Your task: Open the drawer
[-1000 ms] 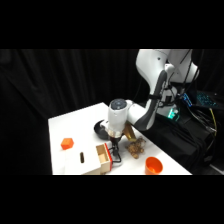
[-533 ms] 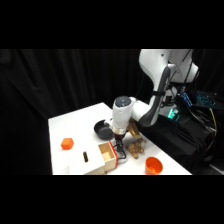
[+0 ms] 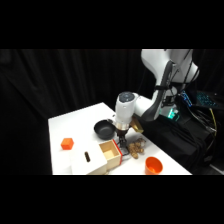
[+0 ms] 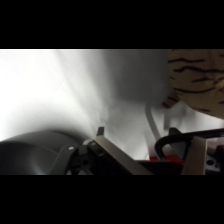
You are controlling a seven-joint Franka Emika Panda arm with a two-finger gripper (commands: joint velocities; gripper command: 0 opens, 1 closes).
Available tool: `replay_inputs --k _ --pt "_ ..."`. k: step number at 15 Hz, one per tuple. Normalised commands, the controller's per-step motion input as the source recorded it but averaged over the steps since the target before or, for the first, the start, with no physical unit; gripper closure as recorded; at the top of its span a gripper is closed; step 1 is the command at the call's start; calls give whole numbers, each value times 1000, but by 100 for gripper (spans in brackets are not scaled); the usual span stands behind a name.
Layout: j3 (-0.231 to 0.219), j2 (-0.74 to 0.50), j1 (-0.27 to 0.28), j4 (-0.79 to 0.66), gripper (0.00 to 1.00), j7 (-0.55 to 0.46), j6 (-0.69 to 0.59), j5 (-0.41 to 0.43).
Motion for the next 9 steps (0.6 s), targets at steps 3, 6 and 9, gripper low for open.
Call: replay_inputs --k 3,6,9 --pt "-74 -469 63 -289 0 106 -106 -208" --pt "-2 -500 -38 -216 0 86 -197 -207" --pt "100 -584 -154 -211 0 89 -293 -264"
